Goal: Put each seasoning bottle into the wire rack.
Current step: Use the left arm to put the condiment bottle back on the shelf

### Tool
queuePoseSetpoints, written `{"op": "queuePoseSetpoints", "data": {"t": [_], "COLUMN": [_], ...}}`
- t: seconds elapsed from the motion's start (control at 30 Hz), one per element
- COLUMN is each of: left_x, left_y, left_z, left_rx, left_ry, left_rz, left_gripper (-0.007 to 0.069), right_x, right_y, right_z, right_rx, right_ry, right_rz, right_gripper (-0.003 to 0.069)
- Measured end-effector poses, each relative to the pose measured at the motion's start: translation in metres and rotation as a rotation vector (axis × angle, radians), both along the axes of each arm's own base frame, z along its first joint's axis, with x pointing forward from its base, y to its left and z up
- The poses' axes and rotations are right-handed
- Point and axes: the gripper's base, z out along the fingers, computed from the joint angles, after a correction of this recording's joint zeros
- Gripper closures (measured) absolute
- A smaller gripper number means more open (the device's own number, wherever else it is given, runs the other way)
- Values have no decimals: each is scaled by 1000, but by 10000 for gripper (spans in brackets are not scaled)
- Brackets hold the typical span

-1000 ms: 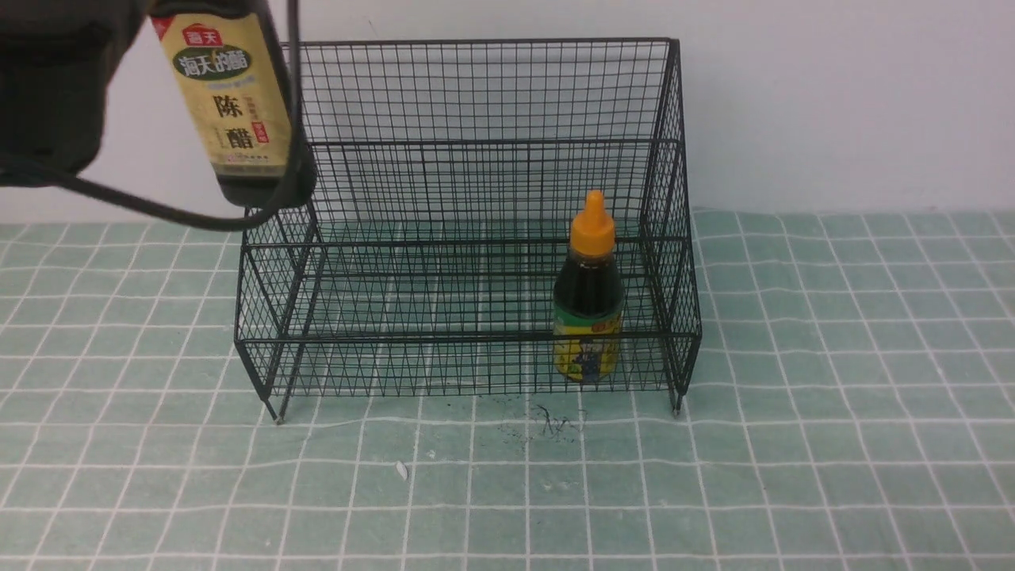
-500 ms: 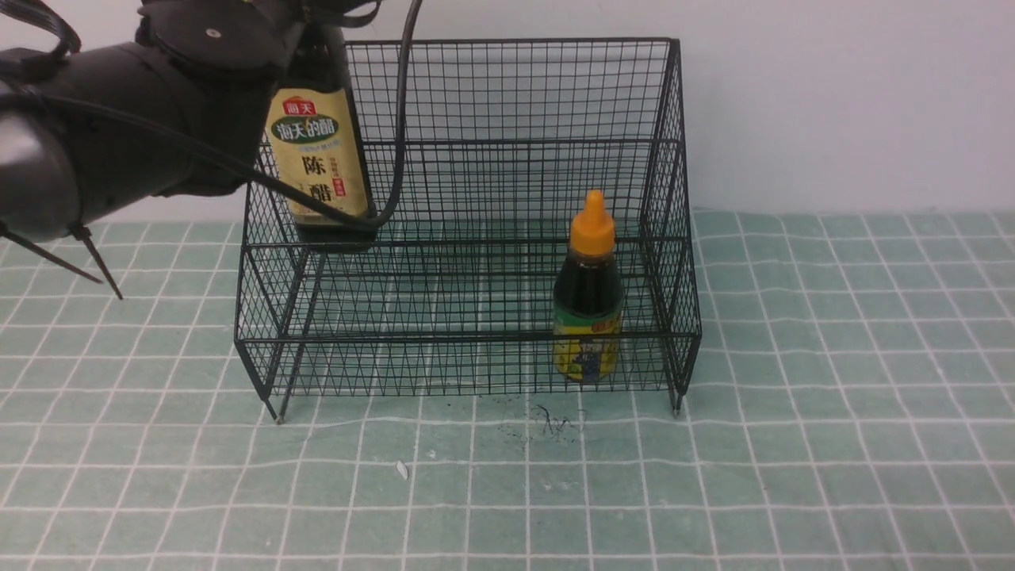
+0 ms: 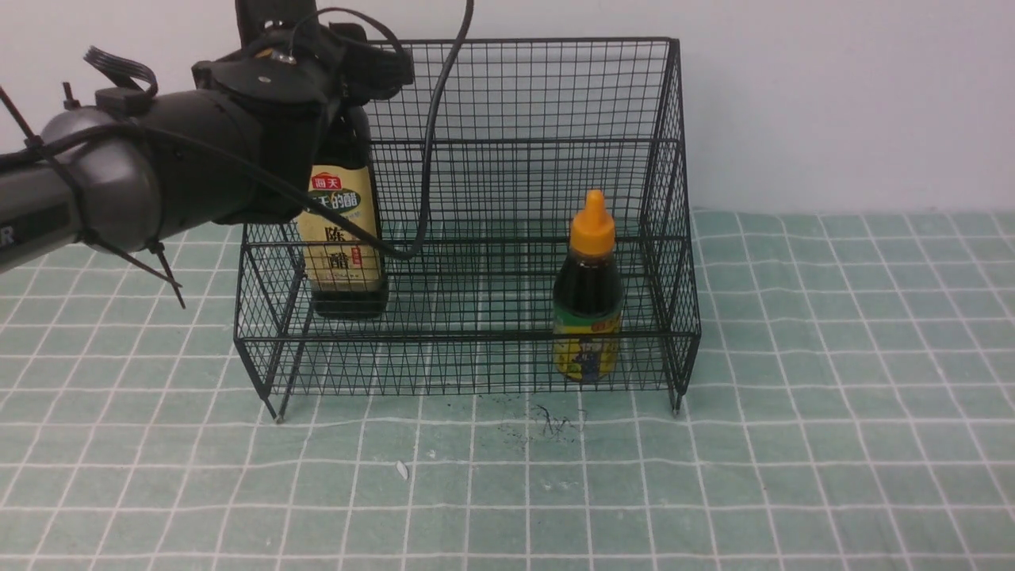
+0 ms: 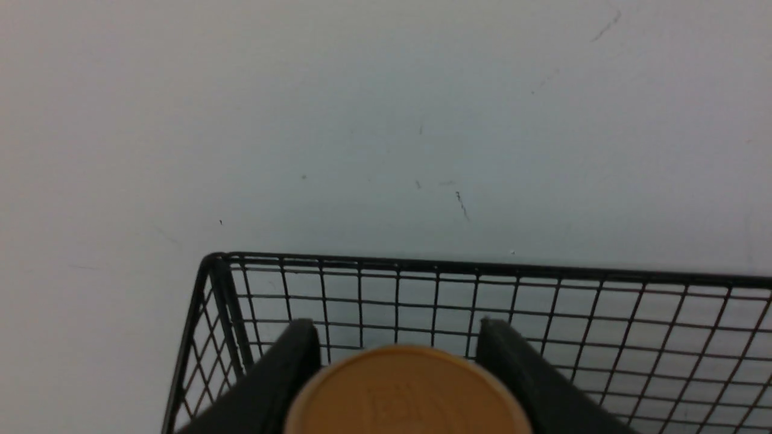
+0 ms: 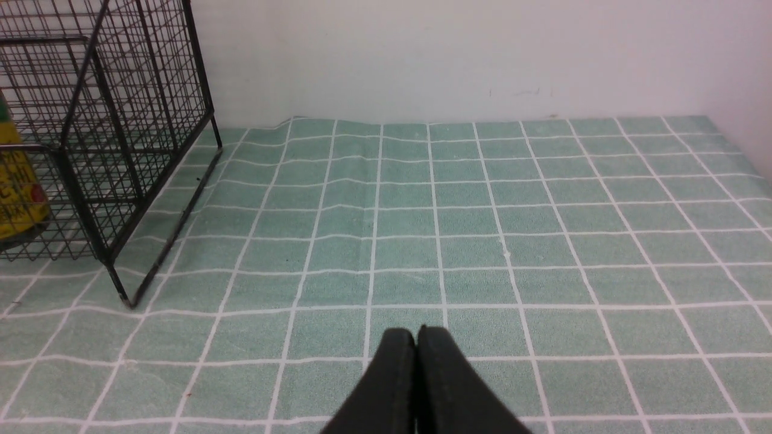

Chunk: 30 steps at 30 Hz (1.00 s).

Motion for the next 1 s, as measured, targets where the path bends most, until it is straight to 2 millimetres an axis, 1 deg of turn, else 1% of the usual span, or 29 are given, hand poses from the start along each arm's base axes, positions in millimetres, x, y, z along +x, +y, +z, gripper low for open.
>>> {"op": "queuePoseSetpoints", "data": {"t": [0.23,0.43,0.67,0.87,1.0], "left_x": [1,0,-1,-1,-2], "left_y": [-1,0,0,0,0], "left_z": [-2,-5,-5,-3,-3], "left_rx": [26,9,60,89,108], "left_ry": [11,47,73,86,97], "left_rz": [-12,2,-7,-21,-27], "left_gripper": [324,324,313,291,263], "right_x": [0,0,0,0,0], "right_y": [0,0,0,0,0], "right_z": [0,0,0,0,0], "right_rx": [0,0,0,0,0], "right_ry": [0,0,0,0,0], "right_rz": [0,0,0,0,0], "right_gripper": [671,671,671,671,671]}}
